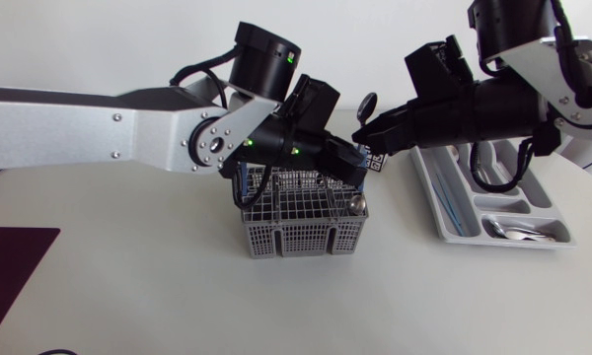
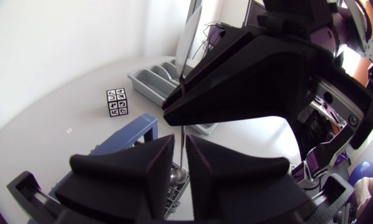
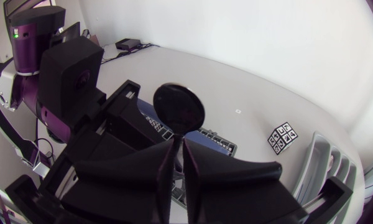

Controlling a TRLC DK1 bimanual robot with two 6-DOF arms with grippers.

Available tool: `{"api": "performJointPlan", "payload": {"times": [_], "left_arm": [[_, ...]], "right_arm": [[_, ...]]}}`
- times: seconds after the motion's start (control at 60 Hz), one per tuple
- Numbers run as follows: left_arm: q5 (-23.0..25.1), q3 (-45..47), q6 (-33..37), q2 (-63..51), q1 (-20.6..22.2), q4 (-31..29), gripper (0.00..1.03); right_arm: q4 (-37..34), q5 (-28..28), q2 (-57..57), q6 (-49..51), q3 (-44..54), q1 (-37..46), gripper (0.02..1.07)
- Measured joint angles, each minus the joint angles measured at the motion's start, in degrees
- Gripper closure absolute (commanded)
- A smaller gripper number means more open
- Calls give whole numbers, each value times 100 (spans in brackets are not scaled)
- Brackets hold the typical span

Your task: Transfer all utensils from the basket to the drawer tray.

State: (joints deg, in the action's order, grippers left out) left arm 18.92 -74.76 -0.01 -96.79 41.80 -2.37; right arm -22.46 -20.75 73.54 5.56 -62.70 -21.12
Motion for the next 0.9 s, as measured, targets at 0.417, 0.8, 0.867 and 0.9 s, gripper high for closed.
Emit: {"api": "performJointPlan", "payload": {"times": [0.417, 0.8, 0.867, 0.9], "left_arm": [[-590, 4, 575, 542, 186, 37, 11], [-1064, 26, 1412, 562, 435, -343, 8], [-1093, 26, 1526, 544, 422, -411, 7], [-1143, 26, 1556, 533, 415, -439, 7]], "right_arm": [[-417, -754, -299, 905, 315, 1285, 101], [-2243, -1550, 391, 4868, 374, 3842, 101], [-2354, -1493, 758, 5954, 341, 4356, 101], [-2376, -1462, 848, 6273, 332, 4503, 101]]}}
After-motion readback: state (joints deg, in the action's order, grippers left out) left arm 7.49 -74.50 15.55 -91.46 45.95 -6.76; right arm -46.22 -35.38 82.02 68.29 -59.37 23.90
